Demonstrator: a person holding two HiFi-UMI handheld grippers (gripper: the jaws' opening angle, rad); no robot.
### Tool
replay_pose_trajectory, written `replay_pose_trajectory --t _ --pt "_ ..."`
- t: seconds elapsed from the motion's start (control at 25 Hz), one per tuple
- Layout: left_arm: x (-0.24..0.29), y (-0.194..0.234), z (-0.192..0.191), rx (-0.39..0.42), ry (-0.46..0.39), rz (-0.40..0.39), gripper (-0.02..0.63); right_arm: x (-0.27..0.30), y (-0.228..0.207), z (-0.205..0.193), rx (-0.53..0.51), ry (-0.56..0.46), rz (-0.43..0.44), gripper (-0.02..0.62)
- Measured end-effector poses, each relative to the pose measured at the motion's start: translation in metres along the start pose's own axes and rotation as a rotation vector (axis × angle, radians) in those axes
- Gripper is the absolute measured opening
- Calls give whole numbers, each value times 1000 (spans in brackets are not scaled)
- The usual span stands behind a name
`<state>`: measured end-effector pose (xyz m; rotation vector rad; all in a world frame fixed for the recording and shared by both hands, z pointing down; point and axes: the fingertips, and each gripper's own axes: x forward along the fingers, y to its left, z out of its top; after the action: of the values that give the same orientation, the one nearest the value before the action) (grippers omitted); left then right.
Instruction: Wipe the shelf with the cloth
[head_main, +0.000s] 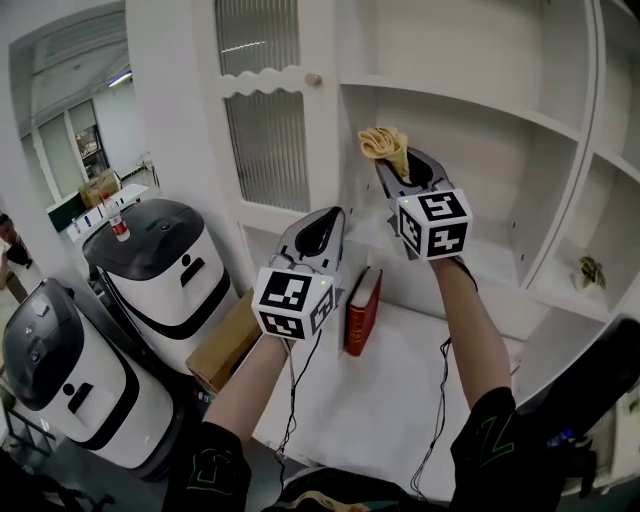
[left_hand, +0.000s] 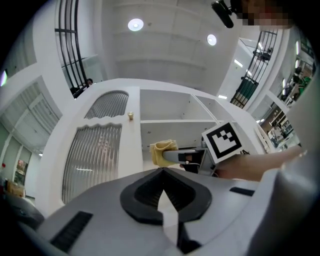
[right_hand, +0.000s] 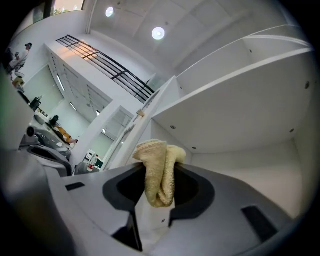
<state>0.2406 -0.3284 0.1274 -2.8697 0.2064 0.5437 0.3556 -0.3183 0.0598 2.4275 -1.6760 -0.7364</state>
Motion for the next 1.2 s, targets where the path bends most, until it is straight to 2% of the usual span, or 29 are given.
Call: replay_pose_trajectory --t 0.08,0.16,0.32,0.4,0.6,0.68,0.8,0.96,1.2 --pt "0 3 4 70 12 8 -2 11 -3 3 0 -1 -8 137" --pt "7 -4 8 102 22 8 -2 19 -15 2 11 -5 -4 138" --pt "22 -7 11 42 42 -5 -2 34 -43 6 98 -27 -38 137" --pt "24 -4 13 23 38 10 -2 45 -50 14 106 -32 -49 137" --pt "23 -3 14 27 30 30 -1 64 -61 23 156 -35 -74 137" --pt "22 -5 15 84 32 39 0 70 -59 25 173 -33 -71 137" --pt "22 -17 19 165 32 17 -1 75 -54 33 168 -39 -51 137" --pt "18 -16 22 163 28 23 0 76 -26 46 61 -56 8 137" --pt "16 -14 19 140 39 27 -1 62 -9 59 61 -94 82 135"
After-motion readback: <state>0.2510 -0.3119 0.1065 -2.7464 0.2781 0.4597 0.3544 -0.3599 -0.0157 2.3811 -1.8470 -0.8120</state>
